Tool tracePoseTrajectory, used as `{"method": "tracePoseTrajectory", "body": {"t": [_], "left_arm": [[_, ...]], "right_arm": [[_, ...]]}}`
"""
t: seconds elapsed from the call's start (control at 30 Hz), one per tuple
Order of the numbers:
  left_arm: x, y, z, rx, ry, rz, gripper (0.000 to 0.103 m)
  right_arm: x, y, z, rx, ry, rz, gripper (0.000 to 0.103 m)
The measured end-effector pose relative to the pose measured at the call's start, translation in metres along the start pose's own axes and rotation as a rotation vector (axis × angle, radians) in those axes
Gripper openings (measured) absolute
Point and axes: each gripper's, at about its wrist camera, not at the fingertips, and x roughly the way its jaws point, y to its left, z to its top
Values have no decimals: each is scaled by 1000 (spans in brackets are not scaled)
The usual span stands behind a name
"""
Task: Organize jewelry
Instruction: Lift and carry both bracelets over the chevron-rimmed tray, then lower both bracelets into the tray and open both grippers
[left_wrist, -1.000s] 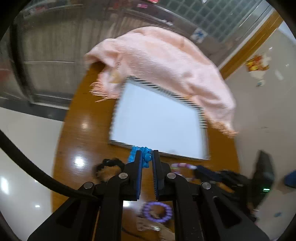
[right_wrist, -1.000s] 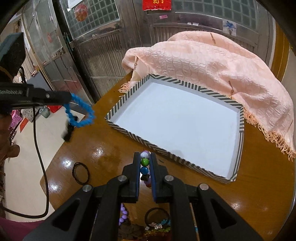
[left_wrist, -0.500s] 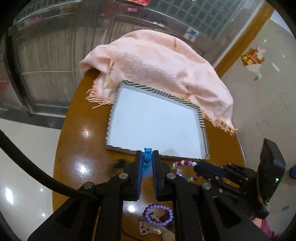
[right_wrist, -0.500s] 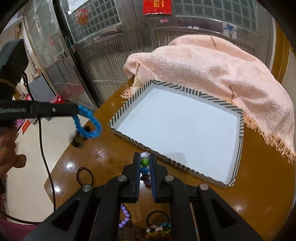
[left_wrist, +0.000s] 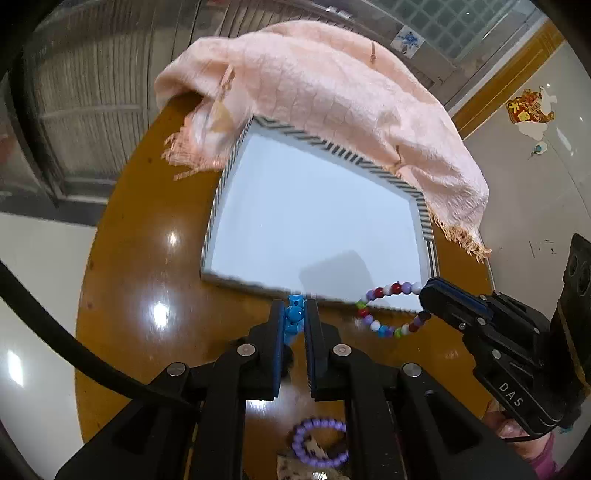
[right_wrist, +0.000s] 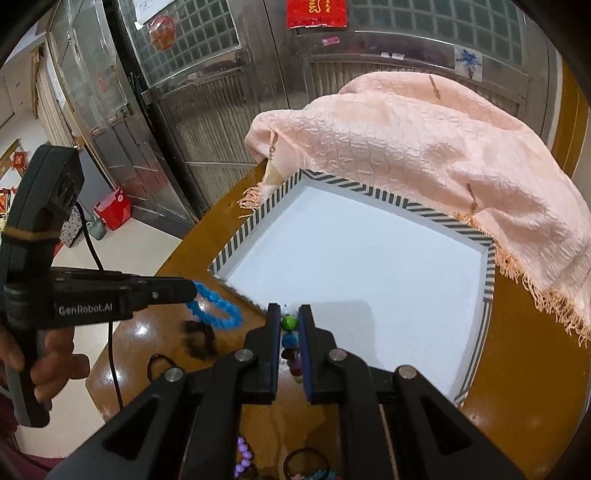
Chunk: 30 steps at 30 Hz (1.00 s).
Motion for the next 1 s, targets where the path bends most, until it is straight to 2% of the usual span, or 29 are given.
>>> {"method": "tracePoseTrajectory", "body": {"t": [0.07,0.2,0.33,0.43,0.73,1.0], "left_arm": [[7,0,10,9,-14,30,9],[27,10,27,-35,-1,60,9],[35,17,44,-51,-20,71,9],[49,22,54,-61,0,80,9],[83,40,72,-118,34,92,9],[94,48,69,-136,60,75,9]], "right_arm": [[6,-2,6,1,4,0,10],[20,-10,17,16,16,4,10],[35,-17,28,24,23,6,10],[50,-21,36,37,35,17,10],[99,-28,53,86,89,98,10],[133,-32,63,127,121,129,10]]}}
